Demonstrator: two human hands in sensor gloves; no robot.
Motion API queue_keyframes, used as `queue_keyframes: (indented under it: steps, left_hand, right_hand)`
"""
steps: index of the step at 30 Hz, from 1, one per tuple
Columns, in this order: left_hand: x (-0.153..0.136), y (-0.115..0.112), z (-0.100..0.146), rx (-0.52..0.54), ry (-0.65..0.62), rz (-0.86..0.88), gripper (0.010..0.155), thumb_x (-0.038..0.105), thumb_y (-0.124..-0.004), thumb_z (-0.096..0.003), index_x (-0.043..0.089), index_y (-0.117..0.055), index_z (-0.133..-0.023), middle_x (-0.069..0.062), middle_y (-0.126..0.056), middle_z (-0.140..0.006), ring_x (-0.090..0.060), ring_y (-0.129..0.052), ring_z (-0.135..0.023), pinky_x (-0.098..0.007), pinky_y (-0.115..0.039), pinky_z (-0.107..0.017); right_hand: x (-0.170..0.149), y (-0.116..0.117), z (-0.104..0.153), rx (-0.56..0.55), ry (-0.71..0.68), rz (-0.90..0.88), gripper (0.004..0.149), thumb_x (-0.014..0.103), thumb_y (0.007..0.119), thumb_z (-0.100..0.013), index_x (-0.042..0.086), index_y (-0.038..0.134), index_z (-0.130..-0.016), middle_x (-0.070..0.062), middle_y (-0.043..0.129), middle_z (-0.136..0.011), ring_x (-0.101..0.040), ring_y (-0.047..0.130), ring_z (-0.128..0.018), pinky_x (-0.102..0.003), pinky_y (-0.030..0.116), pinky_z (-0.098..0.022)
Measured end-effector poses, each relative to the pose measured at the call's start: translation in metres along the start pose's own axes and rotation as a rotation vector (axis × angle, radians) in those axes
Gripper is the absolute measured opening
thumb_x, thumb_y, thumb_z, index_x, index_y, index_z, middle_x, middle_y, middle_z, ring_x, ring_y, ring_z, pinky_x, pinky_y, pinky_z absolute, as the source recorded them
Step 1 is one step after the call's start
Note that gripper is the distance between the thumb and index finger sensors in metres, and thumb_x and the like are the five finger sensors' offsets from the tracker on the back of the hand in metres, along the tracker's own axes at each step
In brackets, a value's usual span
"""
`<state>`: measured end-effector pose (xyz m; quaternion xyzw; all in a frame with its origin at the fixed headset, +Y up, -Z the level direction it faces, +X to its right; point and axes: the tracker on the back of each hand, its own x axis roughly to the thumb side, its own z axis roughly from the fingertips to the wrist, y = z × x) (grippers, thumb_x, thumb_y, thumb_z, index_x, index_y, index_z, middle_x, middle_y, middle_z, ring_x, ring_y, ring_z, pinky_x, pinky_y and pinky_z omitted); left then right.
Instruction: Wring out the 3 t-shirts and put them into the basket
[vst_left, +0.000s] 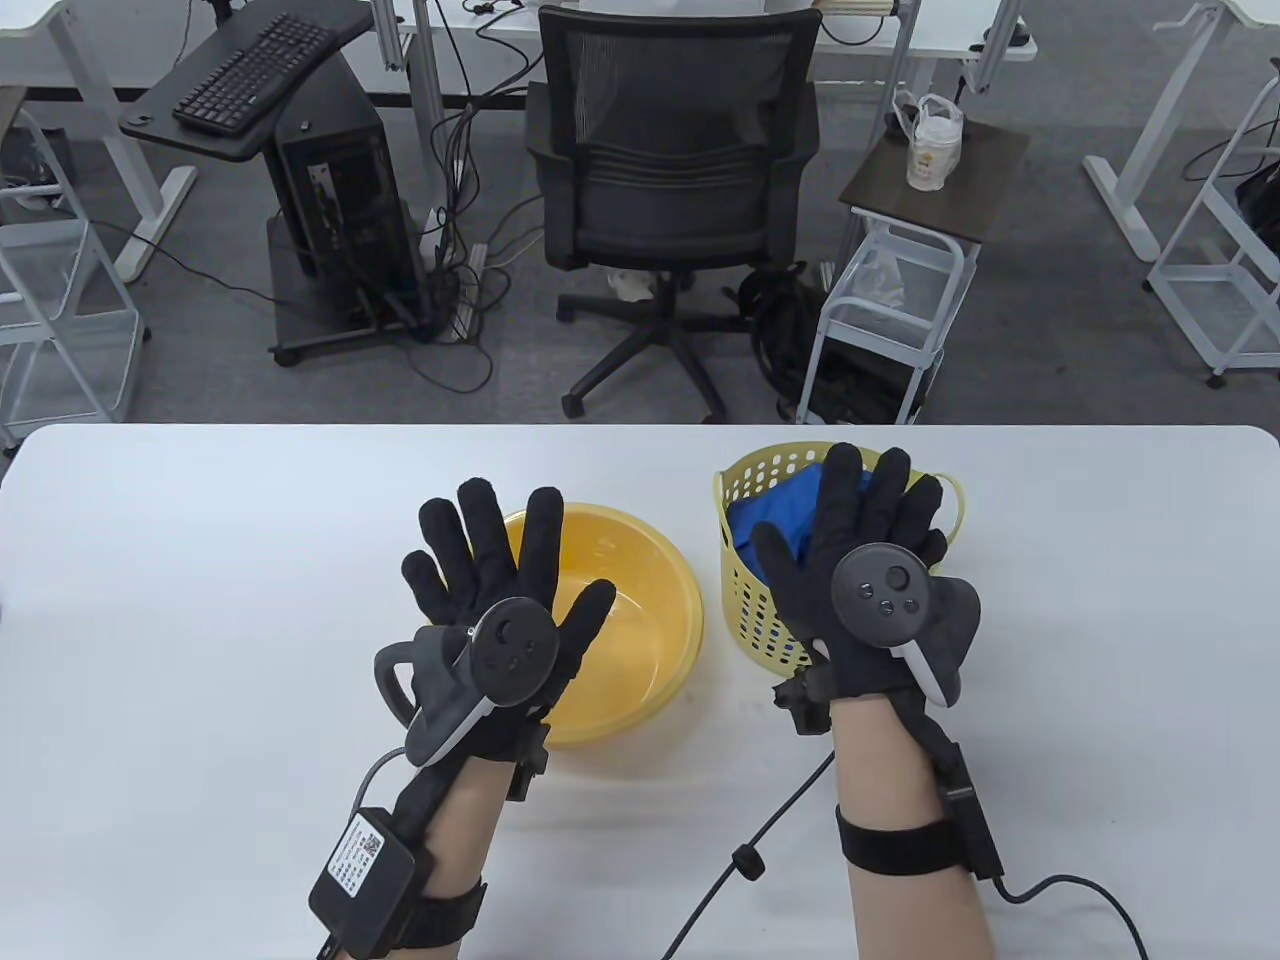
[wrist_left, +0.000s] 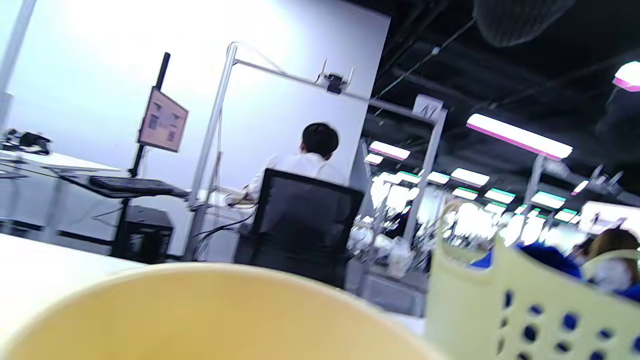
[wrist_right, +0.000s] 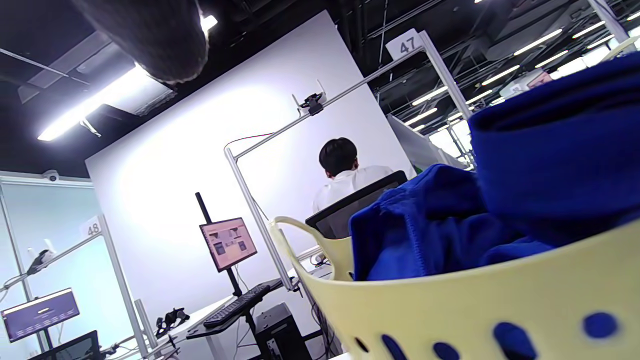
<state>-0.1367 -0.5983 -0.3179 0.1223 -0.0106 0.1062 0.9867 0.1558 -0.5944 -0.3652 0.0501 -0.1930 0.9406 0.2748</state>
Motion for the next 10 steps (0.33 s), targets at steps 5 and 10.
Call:
queue_keyframes:
  steps: [5, 10]
  left_hand:
    - [-0.0037, -0.0063, -0.0045, 0.009, 0.000, 0.022, 0.089, 0.076, -0.061, -0.0587, 0.041, 0.004, -0.110, -0.007, 0.007, -0.123, -0.044, 0.007, -0.107, -0.068, -0.012, -0.073]
    - [-0.0058, -0.0059, -0.0045, 0.005, 0.008, 0.022, 0.089, 0.076, -0.061, -0.0590, 0.041, 0.004, -0.109, -0.007, 0.007, -0.123, -0.045, 0.006, -0.107, -0.068, -0.012, -0.073]
  right_hand:
    - [0.0040, -0.0022, 0.0023, -0.040, -0.019, -0.029, 0.089, 0.052, 0.070, -0.065, 0.007, 0.012, -0.115, -0.040, -0.001, -0.112, -0.068, -0.005, -0.090, -0.086, 0.016, -0.054]
    - [0.0003, -0.0015, 0.0009, -0.026, 0.002, -0.046, 0.089, 0.051, 0.070, -0.065, 0.006, 0.013, -0.115, -0.040, -0.001, -0.111, -0.068, -0.005, -0.089, -0.086, 0.016, -0.053]
